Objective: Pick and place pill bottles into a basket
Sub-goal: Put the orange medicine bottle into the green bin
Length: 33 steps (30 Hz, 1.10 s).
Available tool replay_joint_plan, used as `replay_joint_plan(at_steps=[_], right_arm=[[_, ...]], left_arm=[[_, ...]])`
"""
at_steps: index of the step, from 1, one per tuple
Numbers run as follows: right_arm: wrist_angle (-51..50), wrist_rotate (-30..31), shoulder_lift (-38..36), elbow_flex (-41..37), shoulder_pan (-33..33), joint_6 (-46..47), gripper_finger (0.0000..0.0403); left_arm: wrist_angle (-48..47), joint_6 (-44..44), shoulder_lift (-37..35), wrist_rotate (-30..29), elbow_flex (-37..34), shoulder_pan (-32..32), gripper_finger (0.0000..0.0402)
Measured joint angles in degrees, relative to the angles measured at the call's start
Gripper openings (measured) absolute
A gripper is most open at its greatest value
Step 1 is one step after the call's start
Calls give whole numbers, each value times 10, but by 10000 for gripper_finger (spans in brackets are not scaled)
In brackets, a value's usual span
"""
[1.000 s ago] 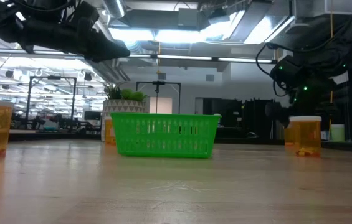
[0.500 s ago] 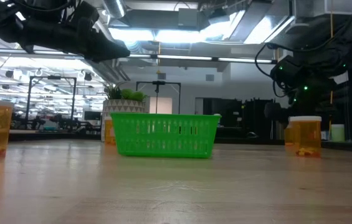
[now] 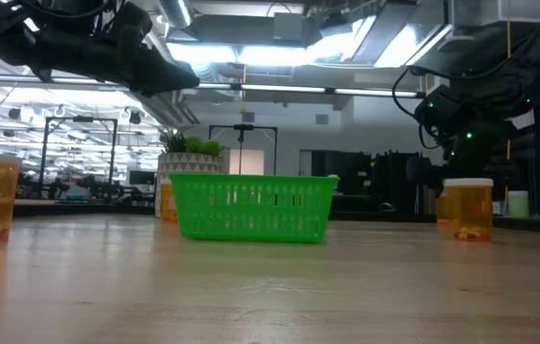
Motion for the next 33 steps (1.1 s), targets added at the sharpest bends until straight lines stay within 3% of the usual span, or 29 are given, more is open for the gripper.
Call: replay_joint_plan(at_steps=[11,21,33], right_arm=[[2,-5,15,0,9,13,260],[45,58,58,0,24,26,260],[45,65,60,0,24,28,246]], left_arm=[[2,0,0,0,0,0,6],[2,-2,0,0,0,-1,6],[2,-2,0,0,0,-1,6]])
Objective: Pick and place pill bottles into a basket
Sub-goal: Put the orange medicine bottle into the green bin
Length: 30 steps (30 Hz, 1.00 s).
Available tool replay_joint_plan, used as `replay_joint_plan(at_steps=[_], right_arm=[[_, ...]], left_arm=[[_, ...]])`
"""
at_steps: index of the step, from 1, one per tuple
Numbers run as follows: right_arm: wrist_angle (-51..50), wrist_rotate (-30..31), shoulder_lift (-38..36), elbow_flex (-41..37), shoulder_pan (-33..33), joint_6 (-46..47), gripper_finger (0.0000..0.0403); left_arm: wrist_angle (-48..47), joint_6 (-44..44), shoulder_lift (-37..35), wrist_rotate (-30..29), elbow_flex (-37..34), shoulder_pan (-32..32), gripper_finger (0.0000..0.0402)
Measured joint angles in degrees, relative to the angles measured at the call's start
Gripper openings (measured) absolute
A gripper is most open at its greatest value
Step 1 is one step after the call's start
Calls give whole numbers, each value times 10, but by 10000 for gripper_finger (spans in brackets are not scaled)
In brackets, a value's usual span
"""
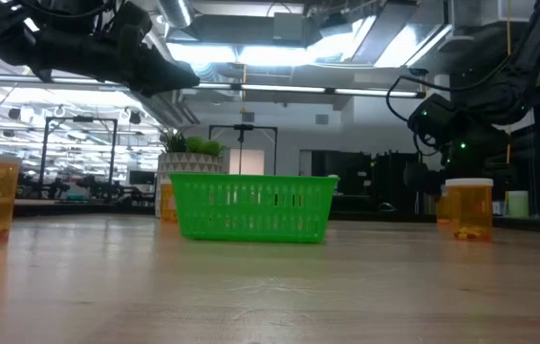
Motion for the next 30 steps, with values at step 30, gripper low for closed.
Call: replay_joint_plan(at_steps=[30], right_arm=[[-1,-65,0,0,0,-50,150]], left_arm=[[0,-7,0,0,0,0,6]])
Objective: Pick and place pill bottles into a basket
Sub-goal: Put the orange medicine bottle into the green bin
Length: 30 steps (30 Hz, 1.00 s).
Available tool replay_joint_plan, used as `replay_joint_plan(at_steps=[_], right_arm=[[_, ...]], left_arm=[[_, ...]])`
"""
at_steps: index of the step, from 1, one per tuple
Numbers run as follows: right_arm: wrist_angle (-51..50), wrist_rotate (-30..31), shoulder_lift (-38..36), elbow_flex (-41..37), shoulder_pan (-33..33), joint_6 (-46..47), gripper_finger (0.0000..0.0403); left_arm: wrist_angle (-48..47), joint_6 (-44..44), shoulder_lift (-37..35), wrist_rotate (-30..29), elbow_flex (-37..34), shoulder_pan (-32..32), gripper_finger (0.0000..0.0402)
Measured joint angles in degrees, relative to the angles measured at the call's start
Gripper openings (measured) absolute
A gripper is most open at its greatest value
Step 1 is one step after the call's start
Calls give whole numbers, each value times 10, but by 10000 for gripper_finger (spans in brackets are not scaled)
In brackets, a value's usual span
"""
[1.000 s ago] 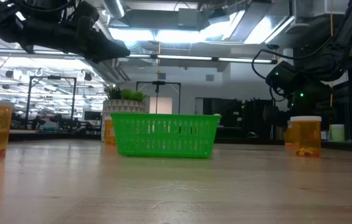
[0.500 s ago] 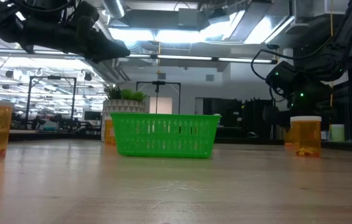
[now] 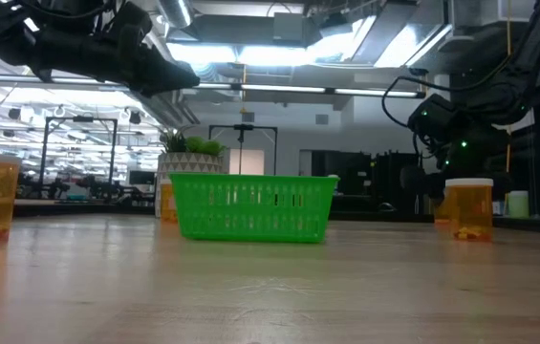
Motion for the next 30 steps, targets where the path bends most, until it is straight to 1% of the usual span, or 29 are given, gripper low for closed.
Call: replay_joint_plan(at_steps=[8,21,25,30], right_arm=[[0,-1,0,0,0,1,135],[-10,-1,0,0,0,0,135],[-10,-11,0,0,0,-10,154],[-12,-12,0,0,0,-13,206]], left_arm=[[-2,-1,0,0,0,0,6],[-2,-2,0,0,0,0,6],[-2,-6,0,0,0,0,6],[-2,-6,0,0,0,0,6]])
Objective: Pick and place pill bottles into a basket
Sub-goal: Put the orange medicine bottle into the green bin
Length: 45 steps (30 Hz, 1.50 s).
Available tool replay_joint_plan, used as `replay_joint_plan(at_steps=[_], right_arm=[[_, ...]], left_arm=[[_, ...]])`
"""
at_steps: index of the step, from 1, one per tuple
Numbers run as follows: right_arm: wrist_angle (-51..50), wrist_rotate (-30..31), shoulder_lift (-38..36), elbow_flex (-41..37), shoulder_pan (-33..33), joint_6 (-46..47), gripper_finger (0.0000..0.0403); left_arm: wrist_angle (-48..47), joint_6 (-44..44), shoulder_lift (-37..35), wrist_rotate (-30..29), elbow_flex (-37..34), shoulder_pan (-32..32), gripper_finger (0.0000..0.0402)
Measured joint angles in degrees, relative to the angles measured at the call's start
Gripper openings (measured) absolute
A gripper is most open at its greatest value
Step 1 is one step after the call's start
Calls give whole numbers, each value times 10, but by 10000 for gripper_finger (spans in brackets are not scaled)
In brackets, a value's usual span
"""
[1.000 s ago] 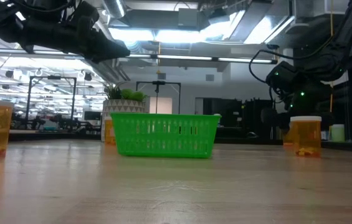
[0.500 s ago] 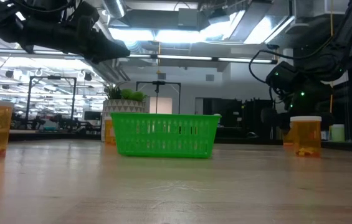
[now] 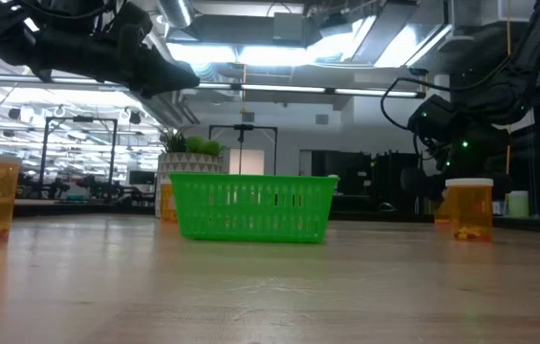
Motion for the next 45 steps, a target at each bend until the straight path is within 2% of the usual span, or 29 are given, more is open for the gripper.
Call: replay_joint_plan(at_steps=[4,7,15,20,23,31,33,38,45], right_arm=[[2,-16,0,0,8,3,248],[2,-20,0,0,15,27,265],[4,-20,0,4,50,49,260],[-21,-19,0,52,77,28,251],[-81,5,0,100,81,2,246],[-248,41,0,197,65,8,243],[-272,29,0,207,54,21,243],[-351,-60,0,237,22,47,243],[-470,-68,0,280,2,80,243]], left_arm=[[0,0,0,0,0,0,6],[0,0,0,0,0,0,6],[0,0,0,0,0,0,6],[-1,0,0,0,0,0,6],[-6,0,0,0,0,0,6],[-17,0,0,0,0,0,6],[-17,0,0,0,0,0,6],[-16,0,0,0,0,0,6],[-16,0,0,0,0,0,6]])
